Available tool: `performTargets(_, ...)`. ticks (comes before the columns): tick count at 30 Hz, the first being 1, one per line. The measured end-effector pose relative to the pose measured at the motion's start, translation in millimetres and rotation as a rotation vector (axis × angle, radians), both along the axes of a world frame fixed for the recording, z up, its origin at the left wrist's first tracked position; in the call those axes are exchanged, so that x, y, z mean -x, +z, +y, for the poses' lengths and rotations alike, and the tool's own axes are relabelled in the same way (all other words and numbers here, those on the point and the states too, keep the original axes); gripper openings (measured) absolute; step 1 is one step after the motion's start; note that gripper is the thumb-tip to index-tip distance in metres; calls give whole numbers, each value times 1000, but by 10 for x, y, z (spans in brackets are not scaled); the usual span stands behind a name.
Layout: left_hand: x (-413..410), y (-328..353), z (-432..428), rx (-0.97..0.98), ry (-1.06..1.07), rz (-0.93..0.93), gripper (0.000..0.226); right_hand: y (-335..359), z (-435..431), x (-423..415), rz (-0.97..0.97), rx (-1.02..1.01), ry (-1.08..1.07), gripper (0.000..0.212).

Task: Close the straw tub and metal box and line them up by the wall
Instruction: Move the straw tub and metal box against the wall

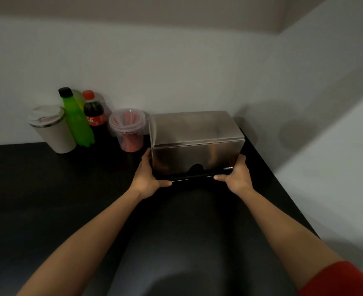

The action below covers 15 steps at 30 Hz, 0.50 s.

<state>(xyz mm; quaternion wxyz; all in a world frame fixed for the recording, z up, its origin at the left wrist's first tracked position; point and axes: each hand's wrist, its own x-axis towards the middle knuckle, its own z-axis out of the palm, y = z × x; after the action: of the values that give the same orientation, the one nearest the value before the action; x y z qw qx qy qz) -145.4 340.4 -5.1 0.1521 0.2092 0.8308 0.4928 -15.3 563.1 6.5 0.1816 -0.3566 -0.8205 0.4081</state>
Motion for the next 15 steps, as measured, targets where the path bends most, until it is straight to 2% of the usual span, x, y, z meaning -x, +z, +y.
performTargets(15, 458, -105, 132, -49, -55, 13, 123, -114, 220, 400, 15, 75, -22, 72)
